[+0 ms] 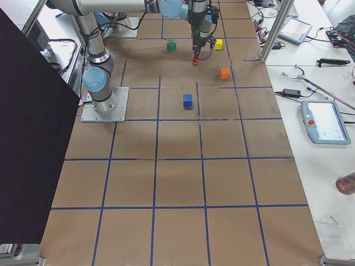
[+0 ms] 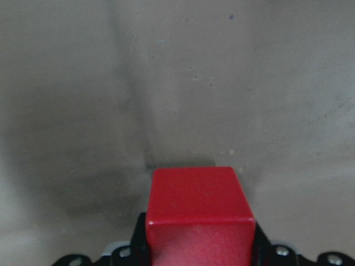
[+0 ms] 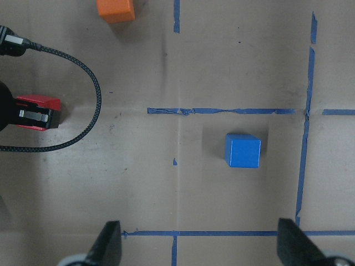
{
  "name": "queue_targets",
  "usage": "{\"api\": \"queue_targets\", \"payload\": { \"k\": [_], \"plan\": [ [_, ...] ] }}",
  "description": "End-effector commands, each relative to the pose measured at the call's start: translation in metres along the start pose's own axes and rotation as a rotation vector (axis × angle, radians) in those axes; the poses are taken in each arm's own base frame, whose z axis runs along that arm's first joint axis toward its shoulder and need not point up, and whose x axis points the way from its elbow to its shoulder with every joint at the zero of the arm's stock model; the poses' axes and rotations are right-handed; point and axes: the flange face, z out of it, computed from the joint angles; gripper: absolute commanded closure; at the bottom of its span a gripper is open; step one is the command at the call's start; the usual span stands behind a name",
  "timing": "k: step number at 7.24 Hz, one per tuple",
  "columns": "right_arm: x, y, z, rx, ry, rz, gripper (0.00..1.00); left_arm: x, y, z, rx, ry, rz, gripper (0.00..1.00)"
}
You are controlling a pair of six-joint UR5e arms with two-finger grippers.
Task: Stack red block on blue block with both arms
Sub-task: 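Carry the red cube with the left gripper toward the table centre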
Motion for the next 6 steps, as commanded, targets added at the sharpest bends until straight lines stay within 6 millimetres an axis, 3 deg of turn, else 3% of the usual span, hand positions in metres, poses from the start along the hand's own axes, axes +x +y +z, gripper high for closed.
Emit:
{"api": "queue_targets", "payload": {
  "k": [1, 2, 3, 5, 6],
  "plan": [
    [0.0, -0.0007, 0.0002, 0.001, 0.0, 0.001, 0.0, 0.0016, 0.0025, -0.0058, 0.0, 0.005, 0.0, 0.74],
    [0.0, -0.0001, 0.0002, 0.001, 0.0, 0.001, 0.0, 0.0011, 0.0047, -0.0045, -0.016, 0.002, -0.001, 0.7],
    [0.0, -0.0002, -0.0006, 0.002, 0.0, 0.0, 0.0, 0.0009, 0.0037, -0.0021, -0.019, 0.0, -0.002, 0.57],
    [0.0, -0.0001, 0.0002, 0.001, 0.0, 0.001, 0.0, 0.0012, 0.003, 0.0019, -0.026, 0.004, -0.001, 0.0],
    [0.0, -0.0001, 0.0002, 0.001, 0.0, 0.001, 0.0, 0.0016, 0.003, -0.0008, -0.022, 0.006, 0.0, 0.0]
  ]
}}
